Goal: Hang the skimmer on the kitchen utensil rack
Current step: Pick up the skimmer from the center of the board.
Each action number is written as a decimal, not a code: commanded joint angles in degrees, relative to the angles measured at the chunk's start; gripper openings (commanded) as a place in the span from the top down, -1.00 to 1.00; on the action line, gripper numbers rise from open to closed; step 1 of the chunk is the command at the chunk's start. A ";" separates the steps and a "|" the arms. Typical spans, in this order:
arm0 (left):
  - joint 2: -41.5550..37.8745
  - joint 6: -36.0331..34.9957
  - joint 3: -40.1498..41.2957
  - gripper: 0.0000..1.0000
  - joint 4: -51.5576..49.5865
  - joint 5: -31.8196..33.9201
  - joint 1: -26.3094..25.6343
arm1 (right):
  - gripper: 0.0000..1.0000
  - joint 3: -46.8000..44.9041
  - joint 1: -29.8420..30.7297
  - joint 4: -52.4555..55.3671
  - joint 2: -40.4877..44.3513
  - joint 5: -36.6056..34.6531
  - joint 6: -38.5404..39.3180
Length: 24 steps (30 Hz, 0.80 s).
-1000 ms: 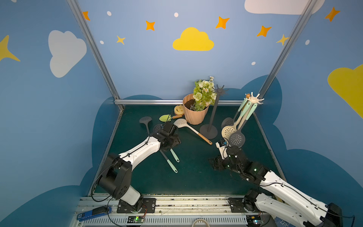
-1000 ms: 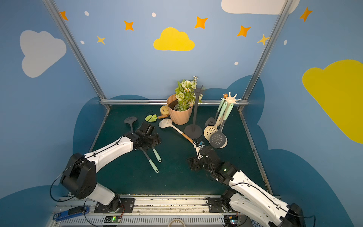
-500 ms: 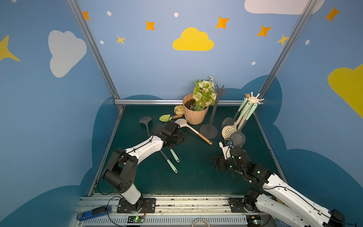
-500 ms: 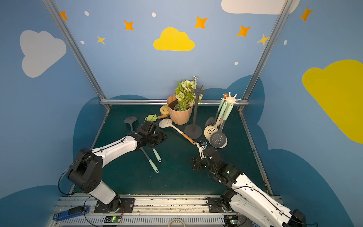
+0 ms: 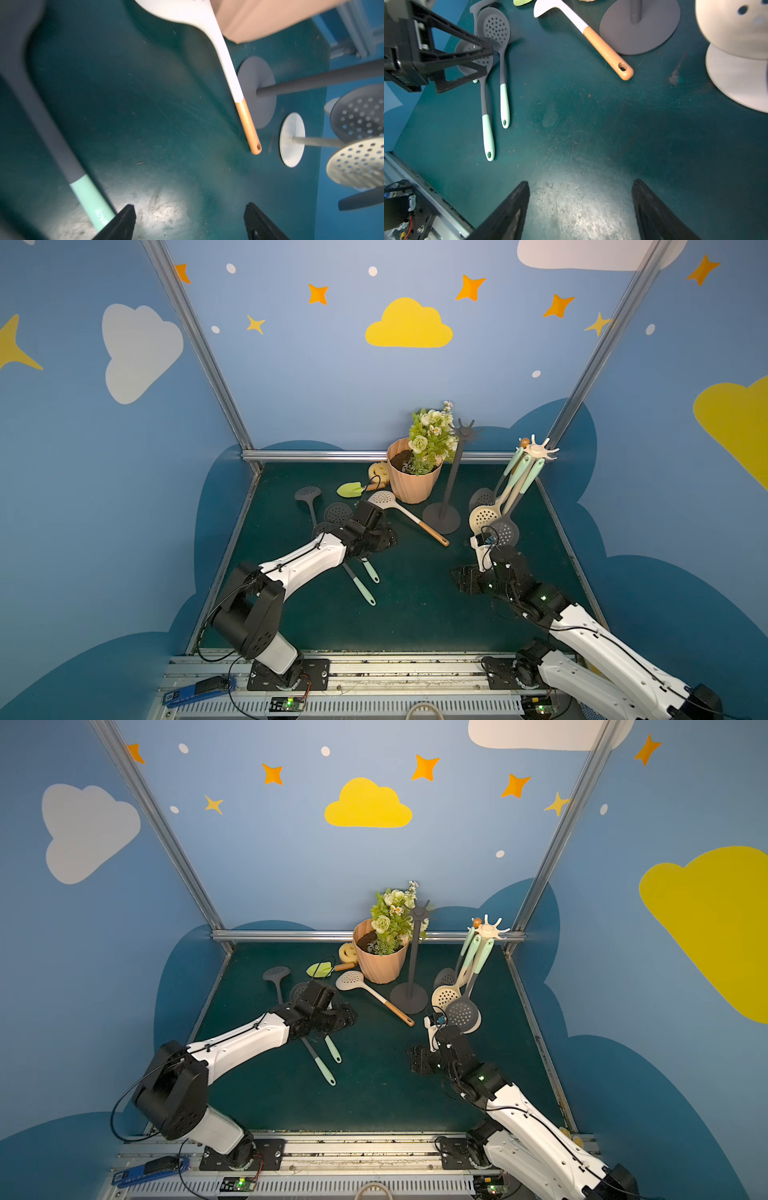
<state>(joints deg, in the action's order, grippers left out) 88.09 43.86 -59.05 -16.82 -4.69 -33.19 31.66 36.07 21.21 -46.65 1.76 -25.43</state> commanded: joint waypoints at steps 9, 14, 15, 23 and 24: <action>-8.49 6.28 9.21 -0.59 -8.02 8.57 4.01 | -0.53 -0.22 -0.30 -2.61 -1.93 3.12 -0.08; -10.88 7.87 13.46 -0.53 -8.23 6.84 6.50 | -0.52 -0.39 -0.26 -3.69 -2.98 4.12 -0.82; -10.99 8.07 14.23 -0.53 -7.92 6.56 6.85 | -0.52 -0.22 -0.30 -3.64 -3.30 4.37 -0.86; -8.65 8.61 18.64 -0.46 -2.55 3.06 9.99 | -0.51 1.03 -0.29 -2.72 -4.05 5.75 -0.61; -8.42 8.61 19.25 -0.44 -0.96 2.39 10.53 | -0.51 0.95 -0.30 -2.67 -3.89 5.80 -0.64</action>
<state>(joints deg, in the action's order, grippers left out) 78.72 51.94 -40.77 -20.95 -0.60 -23.83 31.53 36.07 18.70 -50.81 6.68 -25.89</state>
